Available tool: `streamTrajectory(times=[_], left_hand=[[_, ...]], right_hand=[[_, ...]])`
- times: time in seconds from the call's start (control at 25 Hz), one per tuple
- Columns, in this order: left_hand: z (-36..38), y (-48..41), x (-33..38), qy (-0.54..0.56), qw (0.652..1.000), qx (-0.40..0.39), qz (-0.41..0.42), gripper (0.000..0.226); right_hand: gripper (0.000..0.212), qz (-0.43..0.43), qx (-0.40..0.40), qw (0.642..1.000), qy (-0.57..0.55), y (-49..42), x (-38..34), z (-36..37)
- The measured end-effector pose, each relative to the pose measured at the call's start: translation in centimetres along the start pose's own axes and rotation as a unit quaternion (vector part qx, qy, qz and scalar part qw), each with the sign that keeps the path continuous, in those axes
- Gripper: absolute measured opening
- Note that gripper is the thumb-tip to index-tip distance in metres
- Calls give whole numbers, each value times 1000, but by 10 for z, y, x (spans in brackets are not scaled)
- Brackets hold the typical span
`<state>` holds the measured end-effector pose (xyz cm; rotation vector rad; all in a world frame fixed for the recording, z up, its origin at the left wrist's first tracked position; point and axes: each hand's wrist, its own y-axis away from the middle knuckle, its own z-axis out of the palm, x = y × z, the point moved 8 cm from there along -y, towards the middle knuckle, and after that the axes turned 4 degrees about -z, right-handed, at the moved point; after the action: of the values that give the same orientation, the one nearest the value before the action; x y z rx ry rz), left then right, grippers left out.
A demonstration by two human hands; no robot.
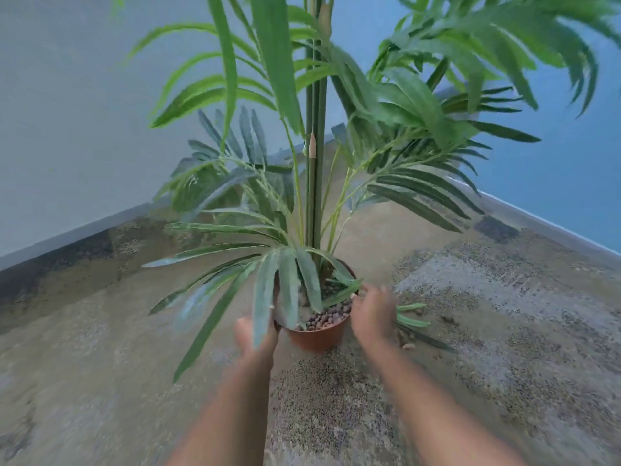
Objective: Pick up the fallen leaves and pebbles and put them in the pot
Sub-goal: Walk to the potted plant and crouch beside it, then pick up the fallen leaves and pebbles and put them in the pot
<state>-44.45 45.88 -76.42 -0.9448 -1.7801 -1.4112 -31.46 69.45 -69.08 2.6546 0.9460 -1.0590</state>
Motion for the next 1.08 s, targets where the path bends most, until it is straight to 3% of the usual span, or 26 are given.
streamTrajectory(times=[0.04,0.12,0.28,0.44,0.52,0.68,0.8,0.92,1.08], left_hand=[[-2,1,-1,16,1000,13,-5,29],[-1,-2,-3,8,1000,13,-11,25],[0,-6,-3,-16,1000,7,-8,18],[6,-6,-4,-11,1000,-20,2,20],[3,-7,-8,9,1000,-11,-20,30],[2,-7,-7,-5,1000,0,-5,26],[5,0,-8,4,1000,-10,-28,39],[-1,0,-2,-10,1000,1,-15,23],[-11,21,-25,13,1000,10,-8,28]], right_hand=[[24,-67,12,997,30,-2,-15,-1],[22,-139,-65,987,49,-10,-38,16],[23,-104,-290,936,168,-11,-46,60],[45,-154,-332,871,328,-2,-51,85],[48,-163,-332,861,349,3,-56,83],[31,-197,-333,866,316,21,-73,86],[28,-175,-313,912,198,32,-91,92],[21,-148,-289,941,94,26,-94,82],[10,-149,-279,941,125,3,-71,54]])
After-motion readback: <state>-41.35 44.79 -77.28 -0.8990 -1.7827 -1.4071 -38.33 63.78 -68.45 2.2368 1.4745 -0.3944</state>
